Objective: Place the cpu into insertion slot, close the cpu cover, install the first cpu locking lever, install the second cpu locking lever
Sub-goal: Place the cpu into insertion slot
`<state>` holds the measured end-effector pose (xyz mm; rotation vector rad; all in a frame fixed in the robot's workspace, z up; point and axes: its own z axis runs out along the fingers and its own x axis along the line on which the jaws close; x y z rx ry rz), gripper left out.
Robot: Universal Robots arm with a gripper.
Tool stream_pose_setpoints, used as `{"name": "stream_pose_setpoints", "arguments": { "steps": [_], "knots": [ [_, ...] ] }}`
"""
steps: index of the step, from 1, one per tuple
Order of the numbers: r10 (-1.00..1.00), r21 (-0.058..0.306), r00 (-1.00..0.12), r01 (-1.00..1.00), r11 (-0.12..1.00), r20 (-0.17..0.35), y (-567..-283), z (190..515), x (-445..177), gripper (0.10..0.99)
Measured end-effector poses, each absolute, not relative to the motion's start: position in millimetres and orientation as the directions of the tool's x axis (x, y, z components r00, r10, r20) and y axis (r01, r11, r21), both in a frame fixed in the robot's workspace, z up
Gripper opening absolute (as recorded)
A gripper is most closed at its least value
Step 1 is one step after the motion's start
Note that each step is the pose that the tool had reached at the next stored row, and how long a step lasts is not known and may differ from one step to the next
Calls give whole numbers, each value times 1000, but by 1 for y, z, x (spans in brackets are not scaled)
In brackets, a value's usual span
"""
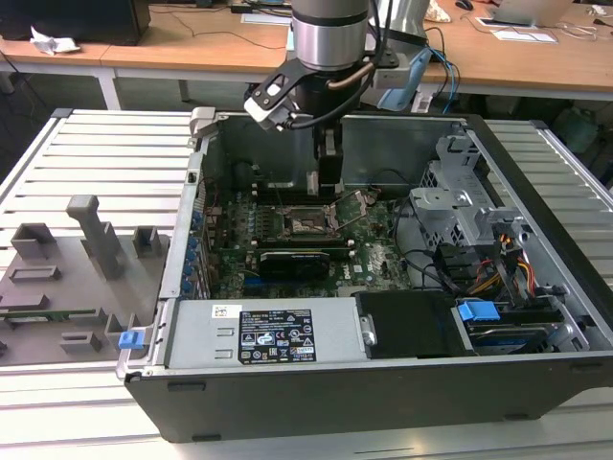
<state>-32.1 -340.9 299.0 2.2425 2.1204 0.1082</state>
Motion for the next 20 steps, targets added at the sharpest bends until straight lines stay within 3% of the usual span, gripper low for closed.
{"name": "stream_pose_setpoints", "arguments": {
  "steps": [11, 20],
  "knots": [
    [996, 87, 87, 992, -88, 14, -341, 291, -33, 537],
    [999, 87, 50, 995, -51, 15, -340, 276, -40, 537]
  ]
}}
